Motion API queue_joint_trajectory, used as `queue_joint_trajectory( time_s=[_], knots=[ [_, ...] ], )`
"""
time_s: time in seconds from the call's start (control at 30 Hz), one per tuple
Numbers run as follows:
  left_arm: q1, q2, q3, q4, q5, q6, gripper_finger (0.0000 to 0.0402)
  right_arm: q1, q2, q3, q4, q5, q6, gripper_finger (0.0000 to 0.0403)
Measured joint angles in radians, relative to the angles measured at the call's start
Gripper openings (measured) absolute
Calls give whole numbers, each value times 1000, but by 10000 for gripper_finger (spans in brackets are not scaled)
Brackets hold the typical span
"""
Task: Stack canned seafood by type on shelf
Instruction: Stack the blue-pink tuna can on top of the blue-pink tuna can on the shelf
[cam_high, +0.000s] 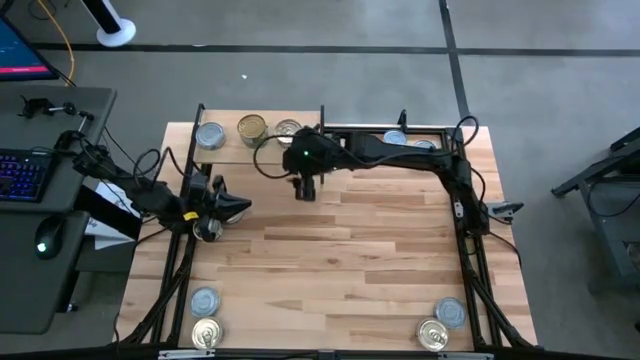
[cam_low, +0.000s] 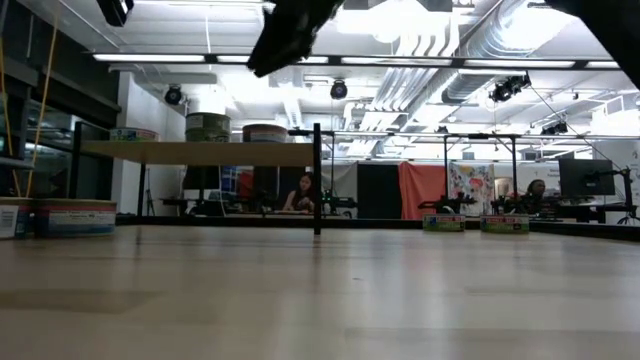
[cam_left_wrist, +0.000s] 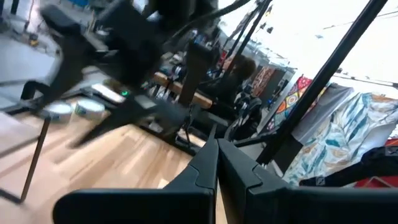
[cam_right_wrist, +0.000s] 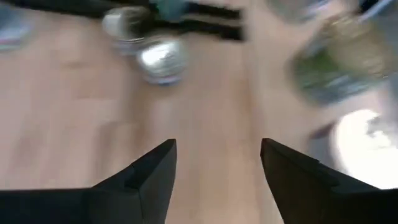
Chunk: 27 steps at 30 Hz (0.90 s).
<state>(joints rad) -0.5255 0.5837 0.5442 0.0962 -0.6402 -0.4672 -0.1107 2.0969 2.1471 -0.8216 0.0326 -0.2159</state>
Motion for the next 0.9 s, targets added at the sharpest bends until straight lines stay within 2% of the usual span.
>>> queue_joint_trajectory(
  time_s=[0.1, 0.2, 0.3, 0.43, 0.53, 0.67, 0.8, 0.9],
  knots=[
    [0, 12, 0, -14, 0, -37, 0, 38, -2, -1, -134, -150, 54, 194],
    [0, 32, 0, -10, 1, -61, 0, 80, -8, -101, -194, -273, 60, 146],
    [0, 52, 0, -10, 1, -81, 0, 108, -68, -322, -190, -360, 79, 95],
    [1, 82, 0, -7, 2, -103, 0, 133, -249, -718, -11, -408, 209, 37],
    [16, 115, 0, 11, 1, -145, 0, 155, -413, -1004, 194, -407, 402, 6],
    [93, 181, -1, 115, 43, -152, 0, 214, -633, -1266, 461, -314, 728, 7],
    [244, 278, 16, 109, 274, -193, 0, 299, -799, -1413, 581, -129, 953, 1],
    [353, 381, 75, -33, 498, -206, 0, 355, -859, -1465, 582, -115, 1027, 1]
  ],
)
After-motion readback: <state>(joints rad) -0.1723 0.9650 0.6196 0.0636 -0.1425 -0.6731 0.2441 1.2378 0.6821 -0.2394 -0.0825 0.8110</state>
